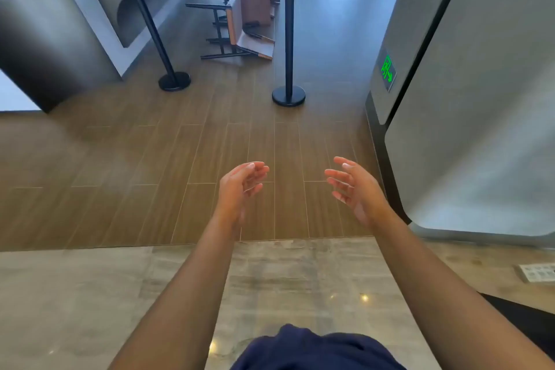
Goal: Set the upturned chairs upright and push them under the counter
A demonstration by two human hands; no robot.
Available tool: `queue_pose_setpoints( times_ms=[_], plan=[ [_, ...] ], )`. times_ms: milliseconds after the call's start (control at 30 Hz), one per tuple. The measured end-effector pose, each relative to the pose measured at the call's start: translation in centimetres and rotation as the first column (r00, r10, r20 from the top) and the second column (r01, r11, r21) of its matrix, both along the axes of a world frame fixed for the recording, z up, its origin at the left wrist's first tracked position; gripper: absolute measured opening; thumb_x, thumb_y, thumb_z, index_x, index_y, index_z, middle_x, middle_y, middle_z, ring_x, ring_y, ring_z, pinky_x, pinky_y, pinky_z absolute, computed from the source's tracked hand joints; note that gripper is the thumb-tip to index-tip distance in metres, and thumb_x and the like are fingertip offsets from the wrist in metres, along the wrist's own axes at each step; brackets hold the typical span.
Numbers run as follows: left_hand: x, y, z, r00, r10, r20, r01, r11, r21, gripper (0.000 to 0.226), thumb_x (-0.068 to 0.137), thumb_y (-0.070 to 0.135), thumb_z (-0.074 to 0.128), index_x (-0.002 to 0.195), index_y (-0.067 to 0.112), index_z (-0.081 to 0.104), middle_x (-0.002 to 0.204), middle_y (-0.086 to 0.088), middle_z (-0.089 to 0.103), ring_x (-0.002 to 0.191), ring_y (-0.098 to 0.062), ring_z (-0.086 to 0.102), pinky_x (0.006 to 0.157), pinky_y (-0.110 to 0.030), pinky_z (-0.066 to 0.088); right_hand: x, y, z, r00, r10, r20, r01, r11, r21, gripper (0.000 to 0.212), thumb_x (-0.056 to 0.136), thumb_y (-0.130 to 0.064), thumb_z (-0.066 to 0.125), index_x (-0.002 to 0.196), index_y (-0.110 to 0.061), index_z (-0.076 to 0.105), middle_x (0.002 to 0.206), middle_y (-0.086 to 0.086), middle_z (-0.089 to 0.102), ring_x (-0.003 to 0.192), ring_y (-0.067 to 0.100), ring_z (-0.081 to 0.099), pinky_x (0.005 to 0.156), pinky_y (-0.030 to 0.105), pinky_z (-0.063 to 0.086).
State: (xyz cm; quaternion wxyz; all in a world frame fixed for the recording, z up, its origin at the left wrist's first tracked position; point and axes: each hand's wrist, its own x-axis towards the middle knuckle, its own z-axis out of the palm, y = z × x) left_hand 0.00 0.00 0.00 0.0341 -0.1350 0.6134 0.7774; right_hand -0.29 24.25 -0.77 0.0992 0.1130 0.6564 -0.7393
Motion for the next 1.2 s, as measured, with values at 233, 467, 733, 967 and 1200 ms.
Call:
queue_pose_setpoints(
  times_ms=[233, 467, 733, 967, 1200],
  plan=[
    [-2.1, 0.0, -1.4, 0.998, -0.053, 0.043, 0.054, 0.998, -0.015, 0.022, 0.095, 0.018, 0.049, 0.096, 0.013, 0.071, 0.104, -0.007, 0.074, 0.104, -0.018, 0.068, 0.095, -0.038, 0.049, -0.8, -0.5, -1.1, 0.997, -0.046, 0.056, 0.05, 0.996, -0.075, 0.025, 0.101, -0.033, 0.048, 0.12, -0.025, 0.061, 0.12, 0.003, 0.068, 0.113, 0.021, 0.063, 0.097, 0.037, 0.048],
    [-7.6, 0.4, -2.6, 0.994, -0.095, 0.06, 0.097, 0.995, -0.036, 0.025, 0.097, 0.02, 0.048, 0.097, 0.012, 0.071, 0.109, -0.009, 0.072, 0.107, -0.019, 0.066, 0.096, -0.039, 0.047, -6.0, 0.0, -2.6, 0.975, -0.103, 0.196, 0.115, 0.992, -0.051, 0.025, 0.099, -0.027, 0.052, 0.117, -0.016, 0.065, 0.101, 0.004, 0.075, 0.1, 0.022, 0.07, 0.099, 0.043, 0.048],
    [-17.3, 4.1, -2.8, 0.992, -0.116, 0.051, 0.117, 0.993, -0.021, 0.023, 0.096, 0.02, 0.049, 0.096, 0.014, 0.071, 0.108, -0.008, 0.073, 0.107, -0.019, 0.067, 0.095, -0.036, 0.048, -15.7, 3.5, -2.8, 0.973, -0.085, 0.216, 0.099, 0.994, -0.052, 0.023, 0.1, -0.021, 0.05, 0.115, -0.013, 0.065, 0.094, 0.004, 0.075, 0.091, 0.018, 0.071, 0.101, 0.044, 0.046],
    [-26.1, 7.9, -2.4, 0.995, -0.092, 0.048, 0.093, 0.996, -0.005, 0.021, 0.095, 0.017, 0.051, 0.096, 0.014, 0.072, 0.105, -0.008, 0.073, 0.102, -0.019, 0.068, 0.084, -0.031, 0.048, -24.9, 6.8, -1.5, 0.979, -0.055, 0.194, 0.063, 0.998, -0.032, 0.02, 0.1, -0.019, 0.049, 0.11, -0.013, 0.066, 0.094, 0.004, 0.075, 0.093, 0.02, 0.07, 0.1, 0.043, 0.047],
    [-31.7, 9.4, -3.1, 0.992, -0.104, 0.065, 0.103, 0.995, 0.016, 0.021, 0.094, 0.017, 0.051, 0.096, 0.014, 0.072, 0.106, -0.008, 0.073, 0.103, -0.019, 0.068, 0.085, -0.031, 0.048, -30.8, 7.0, -1.7, 0.977, -0.041, 0.209, 0.054, 0.997, -0.058, 0.021, 0.1, -0.017, 0.048, 0.111, -0.012, 0.066, 0.093, 0.005, 0.074, 0.087, 0.016, 0.07, 0.092, 0.038, 0.048]
  ],
)
